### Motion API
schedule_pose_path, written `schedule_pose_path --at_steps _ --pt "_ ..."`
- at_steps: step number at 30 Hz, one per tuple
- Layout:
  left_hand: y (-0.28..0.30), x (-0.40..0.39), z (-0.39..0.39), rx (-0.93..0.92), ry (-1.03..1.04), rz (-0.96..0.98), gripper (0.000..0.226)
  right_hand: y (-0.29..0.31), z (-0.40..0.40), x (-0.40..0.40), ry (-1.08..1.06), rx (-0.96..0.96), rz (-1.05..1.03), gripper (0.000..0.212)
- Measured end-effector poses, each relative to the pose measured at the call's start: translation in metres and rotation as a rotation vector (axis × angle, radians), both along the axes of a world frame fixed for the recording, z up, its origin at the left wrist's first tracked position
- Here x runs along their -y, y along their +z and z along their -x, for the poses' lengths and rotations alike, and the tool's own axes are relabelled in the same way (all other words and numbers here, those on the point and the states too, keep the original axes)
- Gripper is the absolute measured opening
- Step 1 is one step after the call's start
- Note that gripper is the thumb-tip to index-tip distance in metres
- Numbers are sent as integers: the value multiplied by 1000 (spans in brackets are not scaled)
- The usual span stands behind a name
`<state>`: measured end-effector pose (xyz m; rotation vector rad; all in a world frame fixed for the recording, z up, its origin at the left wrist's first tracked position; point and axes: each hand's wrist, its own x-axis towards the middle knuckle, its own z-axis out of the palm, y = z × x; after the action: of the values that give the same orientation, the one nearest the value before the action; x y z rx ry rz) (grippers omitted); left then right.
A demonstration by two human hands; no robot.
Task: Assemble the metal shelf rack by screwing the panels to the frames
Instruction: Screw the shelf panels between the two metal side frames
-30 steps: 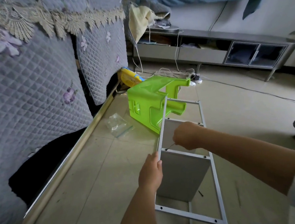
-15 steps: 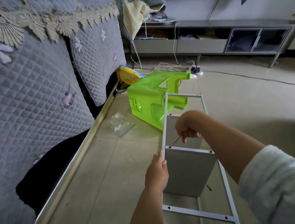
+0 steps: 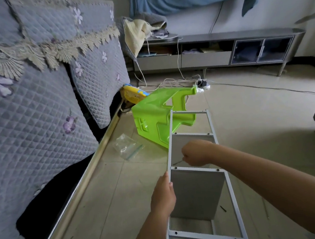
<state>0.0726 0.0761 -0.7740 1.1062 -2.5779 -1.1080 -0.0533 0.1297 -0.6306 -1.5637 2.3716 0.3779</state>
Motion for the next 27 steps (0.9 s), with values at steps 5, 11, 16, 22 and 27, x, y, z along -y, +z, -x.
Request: schedule_pose_path --at_steps 5,11,16,22,27 --pt "12 4 7 186 -107 333 53 -13 29 -83 -321 436 411 24" --pt "40 -29 47 151 -255 508 50 -131 71 -208 -836 482 521 26" --pt "39 -61 105 103 -578 594 63 -231 90 -246 -926 444 283 35" --pt "22 -44 153 112 -636 637 89 -315 85 -249 -750 247 -27 24" --pt "6 -32 158 167 -591 567 90 -348 87 -254 -648 106 -159 30"
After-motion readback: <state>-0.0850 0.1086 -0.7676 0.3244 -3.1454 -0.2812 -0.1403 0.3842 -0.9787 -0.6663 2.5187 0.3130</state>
